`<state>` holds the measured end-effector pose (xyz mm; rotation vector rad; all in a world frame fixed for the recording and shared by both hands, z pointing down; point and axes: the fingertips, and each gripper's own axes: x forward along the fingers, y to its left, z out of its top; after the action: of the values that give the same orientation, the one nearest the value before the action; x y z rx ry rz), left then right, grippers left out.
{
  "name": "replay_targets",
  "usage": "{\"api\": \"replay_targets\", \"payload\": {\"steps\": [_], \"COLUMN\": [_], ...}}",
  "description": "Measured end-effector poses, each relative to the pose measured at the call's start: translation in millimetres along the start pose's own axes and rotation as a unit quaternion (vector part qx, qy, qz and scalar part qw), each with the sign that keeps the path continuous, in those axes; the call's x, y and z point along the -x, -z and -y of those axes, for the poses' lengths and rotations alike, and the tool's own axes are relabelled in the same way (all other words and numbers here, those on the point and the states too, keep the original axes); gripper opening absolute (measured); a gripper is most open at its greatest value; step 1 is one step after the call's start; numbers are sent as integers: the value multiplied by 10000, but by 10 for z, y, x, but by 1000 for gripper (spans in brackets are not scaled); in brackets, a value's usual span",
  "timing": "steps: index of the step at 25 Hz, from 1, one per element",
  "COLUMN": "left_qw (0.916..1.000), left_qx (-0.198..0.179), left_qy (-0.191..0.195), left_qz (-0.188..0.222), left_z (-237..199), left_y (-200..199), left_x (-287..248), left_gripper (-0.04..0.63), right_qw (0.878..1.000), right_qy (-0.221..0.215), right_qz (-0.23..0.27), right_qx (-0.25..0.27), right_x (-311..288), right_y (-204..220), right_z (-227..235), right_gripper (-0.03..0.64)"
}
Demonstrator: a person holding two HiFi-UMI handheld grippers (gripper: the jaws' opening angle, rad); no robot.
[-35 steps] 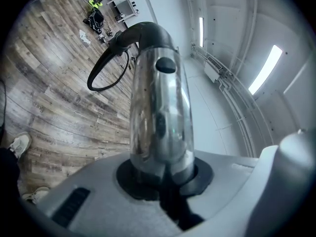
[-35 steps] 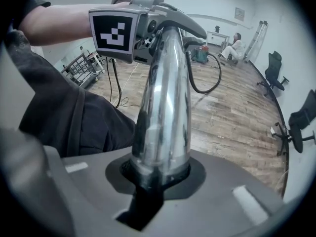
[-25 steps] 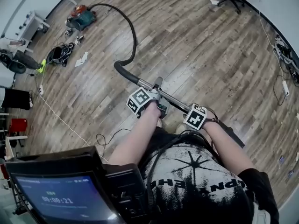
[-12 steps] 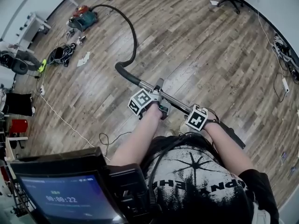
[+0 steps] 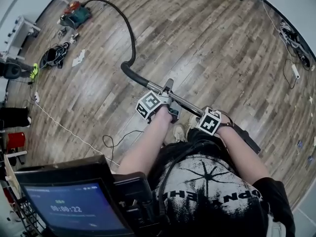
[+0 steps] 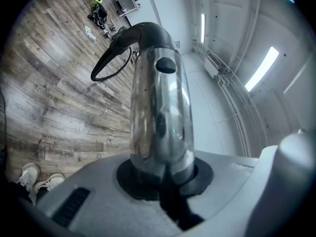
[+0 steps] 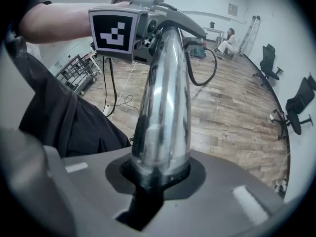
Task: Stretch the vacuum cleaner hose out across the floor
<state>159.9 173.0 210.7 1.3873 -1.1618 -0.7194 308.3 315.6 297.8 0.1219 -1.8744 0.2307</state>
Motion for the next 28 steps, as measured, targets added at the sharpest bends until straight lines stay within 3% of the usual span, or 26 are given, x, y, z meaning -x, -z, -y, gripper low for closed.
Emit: {"api": "replay_targets", "payload": {"steps": [6, 11, 28], "left_qw": [9996, 9996, 9994], "left_qx": [36, 82, 318], "left_qy": [13, 37, 108], "left_qz": [-275, -275, -120], "left_z": [28, 108, 473], "left_y": [363, 659, 2264], "left_x": [-21, -72, -674], "left_gripper": [44, 43, 44], "right_qw": [9996, 9996, 9995], "right_qy": [-19, 15, 66], "right_qz": [-62, -110, -295], "right_qx": [-273, -254, -51], "right_x": [74, 202, 787], "right_y": [303, 601, 2288], "right_z": [-147, -125, 319], "right_gripper": [81, 81, 84]}}
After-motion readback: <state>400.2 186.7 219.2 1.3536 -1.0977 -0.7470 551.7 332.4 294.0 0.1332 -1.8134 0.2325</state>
